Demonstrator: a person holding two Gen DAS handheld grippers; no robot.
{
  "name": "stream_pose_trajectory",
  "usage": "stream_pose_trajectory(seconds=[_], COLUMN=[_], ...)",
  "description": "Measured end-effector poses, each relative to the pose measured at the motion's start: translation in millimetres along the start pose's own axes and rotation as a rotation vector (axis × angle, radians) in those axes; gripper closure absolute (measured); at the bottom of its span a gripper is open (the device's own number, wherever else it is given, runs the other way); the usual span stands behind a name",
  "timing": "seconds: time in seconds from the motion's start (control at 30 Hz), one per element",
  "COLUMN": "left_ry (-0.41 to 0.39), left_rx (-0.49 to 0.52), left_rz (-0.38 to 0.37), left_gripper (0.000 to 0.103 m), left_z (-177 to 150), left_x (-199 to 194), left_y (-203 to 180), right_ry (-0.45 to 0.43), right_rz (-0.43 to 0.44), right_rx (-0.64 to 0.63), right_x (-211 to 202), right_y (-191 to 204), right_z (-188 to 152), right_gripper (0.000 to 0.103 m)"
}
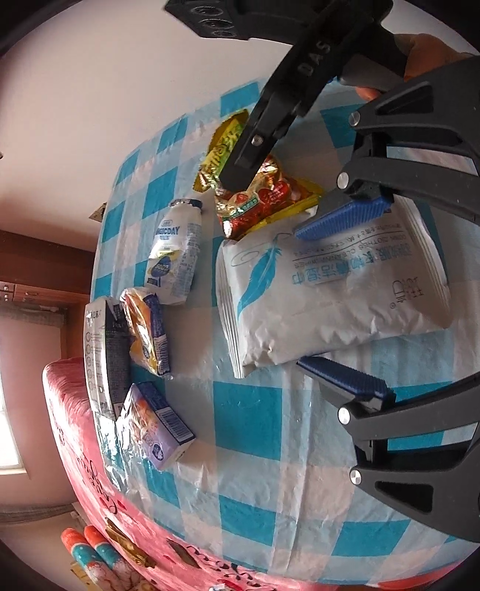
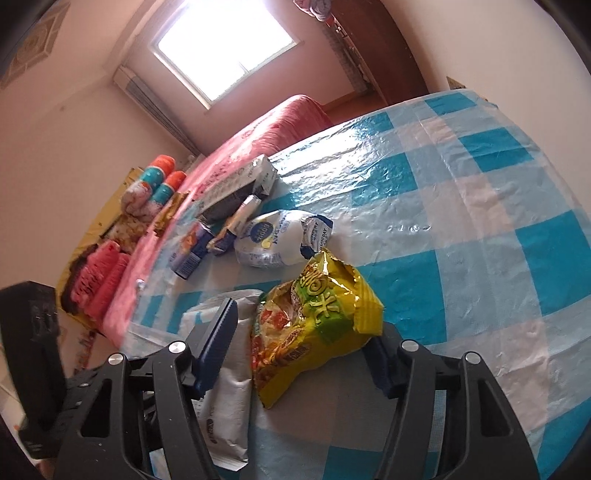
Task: Collect trash
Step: 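Close the left gripper on the white wet-wipe pack while the right grips the yellow snack bag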
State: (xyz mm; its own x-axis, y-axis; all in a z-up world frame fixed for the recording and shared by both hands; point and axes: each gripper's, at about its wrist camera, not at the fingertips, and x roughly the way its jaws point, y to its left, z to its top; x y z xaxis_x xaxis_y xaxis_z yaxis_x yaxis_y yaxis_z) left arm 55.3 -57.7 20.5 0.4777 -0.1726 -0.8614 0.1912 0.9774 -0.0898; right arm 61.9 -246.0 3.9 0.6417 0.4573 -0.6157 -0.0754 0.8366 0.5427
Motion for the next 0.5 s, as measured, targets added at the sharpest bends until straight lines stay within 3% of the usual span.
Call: stream_pose_trajectory(seconds=[0.1,0.17,0.23,0.5], left_ry=[0.021,0.012,0.009,0.015], left_rx=[0.042,0.048,0.057,0.078], left_rz=[0.009,0.011,0.029,0.092], left_gripper=[0.018,0.018,0.013,0.005], left_z=[-4,-6,-4,9], left_x=[3,2,4,16], left_y=[-6,-9,-11,-22], right_ry=[-0.005,-0.015,-0.017,-0.066], right_rz=[-0.013,-0.018,-0.018,-0.001], right_rx=[-0.005,-0.003,-0.002,-0.011], right_x=[1,1,2,-8], right_y=[1,0,-1,-2], right_z=[1,1,2,3], right_gripper=[0.04,0.061,0.071,0.079])
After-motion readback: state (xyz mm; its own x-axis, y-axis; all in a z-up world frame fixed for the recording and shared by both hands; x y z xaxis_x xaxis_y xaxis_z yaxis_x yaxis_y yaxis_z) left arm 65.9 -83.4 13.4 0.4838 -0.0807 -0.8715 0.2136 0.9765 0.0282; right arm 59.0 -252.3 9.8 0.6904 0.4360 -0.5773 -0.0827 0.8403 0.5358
